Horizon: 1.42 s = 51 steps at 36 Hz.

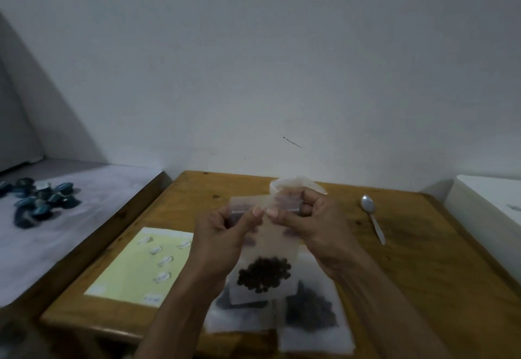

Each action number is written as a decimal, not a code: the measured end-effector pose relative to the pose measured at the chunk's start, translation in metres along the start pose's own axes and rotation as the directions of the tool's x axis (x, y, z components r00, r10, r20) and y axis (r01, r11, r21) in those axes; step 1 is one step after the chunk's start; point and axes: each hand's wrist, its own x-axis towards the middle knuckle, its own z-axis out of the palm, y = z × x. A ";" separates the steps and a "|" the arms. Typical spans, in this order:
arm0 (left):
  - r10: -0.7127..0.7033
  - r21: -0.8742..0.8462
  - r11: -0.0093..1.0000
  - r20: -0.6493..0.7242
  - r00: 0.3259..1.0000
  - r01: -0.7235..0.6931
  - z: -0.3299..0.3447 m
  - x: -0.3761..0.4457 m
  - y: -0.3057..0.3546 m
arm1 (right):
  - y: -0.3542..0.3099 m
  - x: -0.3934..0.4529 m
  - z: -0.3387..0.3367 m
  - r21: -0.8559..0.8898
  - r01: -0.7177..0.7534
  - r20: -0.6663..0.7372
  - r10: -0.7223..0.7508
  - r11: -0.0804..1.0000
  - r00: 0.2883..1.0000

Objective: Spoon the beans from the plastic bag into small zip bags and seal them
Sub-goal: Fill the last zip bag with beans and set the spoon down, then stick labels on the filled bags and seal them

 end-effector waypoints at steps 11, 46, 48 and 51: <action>0.034 0.107 0.994 -0.200 0.979 -0.013 -0.049 -0.028 0.004 | 0.014 0.010 0.050 0.041 -0.026 0.205 0.017 0.999 0.979; -0.239 -0.229 0.969 -0.754 0.612 0.095 -0.221 -0.009 -0.008 | 0.100 0.122 0.216 -0.748 0.132 0.295 0.147 0.650 0.944; -0.237 -0.217 0.970 -0.759 0.607 0.106 -0.227 -0.006 -0.011 | 0.107 0.124 0.222 -0.806 0.137 0.290 0.184 0.575 0.939; -0.244 -0.232 0.968 -0.755 0.609 0.101 -0.231 -0.005 -0.014 | 0.113 0.127 0.233 -0.858 0.151 0.278 0.196 0.492 0.940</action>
